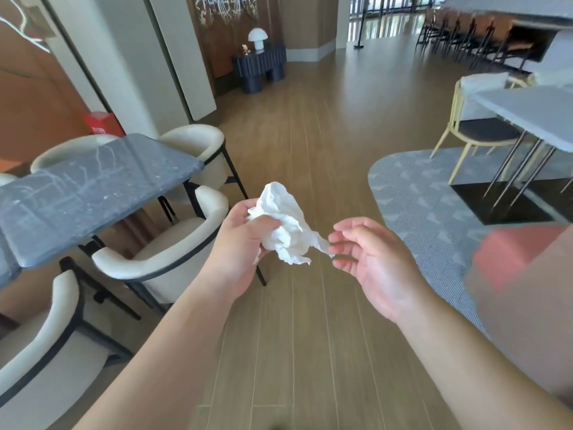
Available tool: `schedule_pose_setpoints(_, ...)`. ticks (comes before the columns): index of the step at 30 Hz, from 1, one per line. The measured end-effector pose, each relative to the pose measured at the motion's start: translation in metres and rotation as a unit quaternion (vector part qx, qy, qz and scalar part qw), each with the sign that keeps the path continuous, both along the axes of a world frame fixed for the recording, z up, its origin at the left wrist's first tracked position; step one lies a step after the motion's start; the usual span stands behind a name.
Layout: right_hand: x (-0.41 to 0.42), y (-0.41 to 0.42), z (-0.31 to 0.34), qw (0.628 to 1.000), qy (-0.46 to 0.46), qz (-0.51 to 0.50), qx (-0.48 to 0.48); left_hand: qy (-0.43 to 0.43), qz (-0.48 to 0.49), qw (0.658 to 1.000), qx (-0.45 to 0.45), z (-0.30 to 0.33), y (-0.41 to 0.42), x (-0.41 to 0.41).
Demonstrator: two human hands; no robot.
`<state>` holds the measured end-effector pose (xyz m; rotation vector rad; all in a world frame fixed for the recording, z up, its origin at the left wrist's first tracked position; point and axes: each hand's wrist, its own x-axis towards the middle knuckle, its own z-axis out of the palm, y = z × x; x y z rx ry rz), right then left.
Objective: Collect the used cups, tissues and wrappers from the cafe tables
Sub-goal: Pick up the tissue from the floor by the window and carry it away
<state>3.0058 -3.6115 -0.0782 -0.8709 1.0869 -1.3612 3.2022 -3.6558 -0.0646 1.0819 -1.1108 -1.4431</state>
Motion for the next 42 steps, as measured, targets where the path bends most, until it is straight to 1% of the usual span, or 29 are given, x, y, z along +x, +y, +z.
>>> schedule_pose_setpoints(5, -0.009, -0.074, -0.01, 1.0, 0.002, -0.009, 0.01, 0.015, 0.005, 1.0, 0.023, -0.021, -0.074, -0.011)
schedule_pose_setpoints(9, -0.018, -0.149, -0.018, 0.999, 0.022, -0.02, 0.015, 0.019, -0.002, 0.999, 0.032, -0.036, -0.156, -0.023)
schedule_pose_setpoints(12, -0.031, -0.214, -0.018, 0.998, 0.032, -0.049, 0.011, 0.026, -0.03, 0.999, 0.036, -0.044, -0.229, -0.032)
schedule_pose_setpoints(15, -0.039, -0.278, -0.012, 0.996, 0.042, -0.076, 0.02, 0.028, -0.042, 0.998, 0.047, -0.041, -0.305, -0.039)
schedule_pose_setpoints(17, -0.043, -0.321, -0.005, 0.994, 0.064, -0.084, 0.02, 0.031, -0.052, 0.997, 0.049, -0.035, -0.353, -0.044)
schedule_pose_setpoints(21, -0.049, -0.399, 0.012, 0.991, 0.084, -0.102, -0.012, 0.03, -0.074, 0.996, 0.03, -0.021, -0.435, -0.053)
schedule_pose_setpoints(28, -0.054, -0.507, 0.009, 0.994, 0.051, -0.094, -0.012, 0.007, -0.089, 0.996, 0.019, -0.015, -0.534, -0.055)
schedule_pose_setpoints(33, -0.068, -0.597, -0.009, 0.997, 0.036, -0.062, -0.01, 0.004, -0.056, 0.998, 0.034, -0.032, -0.621, -0.06)
schedule_pose_setpoints(37, -0.092, -0.691, -0.02, 0.998, 0.019, -0.054, -0.006, -0.016, -0.035, 0.998, 0.041, -0.042, -0.703, -0.08)
schedule_pose_setpoints(42, -0.124, -0.816, -0.014, 0.999, -0.008, -0.034, -0.005, -0.038, -0.004, 0.999, 0.038, -0.025, -0.816, -0.115)
